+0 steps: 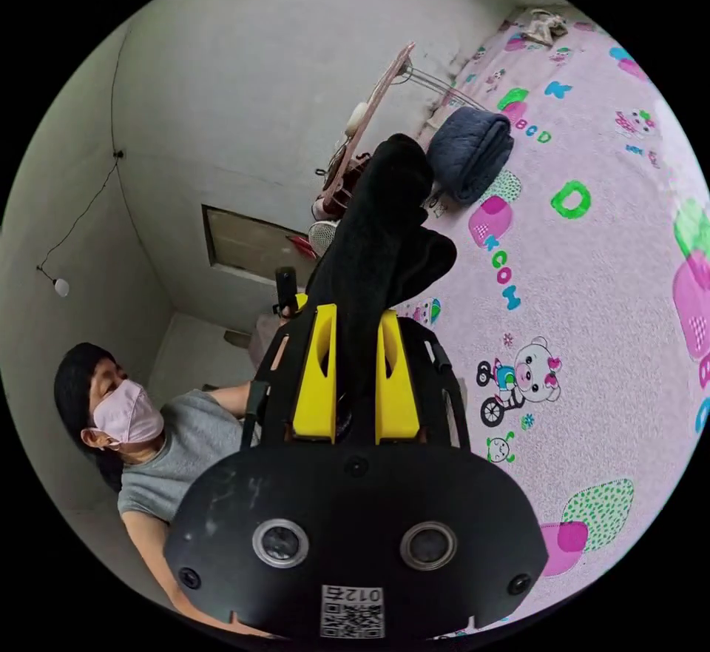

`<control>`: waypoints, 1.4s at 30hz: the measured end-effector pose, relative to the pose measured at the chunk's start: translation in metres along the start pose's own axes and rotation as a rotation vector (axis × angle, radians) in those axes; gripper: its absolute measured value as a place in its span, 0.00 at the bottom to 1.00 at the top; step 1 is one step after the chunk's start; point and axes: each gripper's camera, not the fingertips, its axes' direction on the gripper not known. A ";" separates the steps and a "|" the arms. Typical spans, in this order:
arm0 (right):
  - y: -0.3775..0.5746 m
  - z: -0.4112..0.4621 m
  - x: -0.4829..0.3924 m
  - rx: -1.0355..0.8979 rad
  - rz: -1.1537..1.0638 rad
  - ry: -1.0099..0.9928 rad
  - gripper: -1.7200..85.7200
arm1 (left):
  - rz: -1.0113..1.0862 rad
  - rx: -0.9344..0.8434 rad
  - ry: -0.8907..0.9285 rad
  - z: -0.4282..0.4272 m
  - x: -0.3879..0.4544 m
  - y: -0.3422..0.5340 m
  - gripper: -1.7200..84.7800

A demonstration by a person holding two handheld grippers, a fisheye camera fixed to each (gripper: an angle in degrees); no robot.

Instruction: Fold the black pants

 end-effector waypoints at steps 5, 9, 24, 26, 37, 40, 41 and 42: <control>-0.077 0.106 -0.002 -0.233 -0.110 -0.006 0.11 | -0.006 0.178 -0.086 -0.142 0.079 0.059 0.14; -0.108 0.184 0.019 -0.318 -0.189 -0.038 0.11 | -0.051 0.320 -0.194 -0.244 0.133 0.123 0.14; -0.117 0.424 0.261 -0.419 -0.052 -0.230 0.11 | -0.370 0.420 -0.512 -0.408 0.206 0.280 0.13; -0.115 0.427 0.305 -0.420 -0.007 -0.194 0.12 | -0.442 0.404 -0.476 -0.397 0.190 0.295 0.13; -0.181 0.404 0.378 -0.558 0.047 -0.103 0.12 | -0.442 0.411 -0.464 -0.362 0.288 0.293 0.13; -0.188 0.409 0.415 -0.568 0.054 -0.021 0.13 | -0.504 0.304 -0.550 -0.337 0.279 0.293 0.13; -0.189 0.403 0.429 -0.512 0.049 -0.055 0.14 | -0.506 0.341 -0.519 -0.332 0.275 0.300 0.13; -0.189 0.398 0.436 -0.478 0.058 -0.084 0.14 | -0.504 0.392 -0.474 -0.328 0.275 0.309 0.13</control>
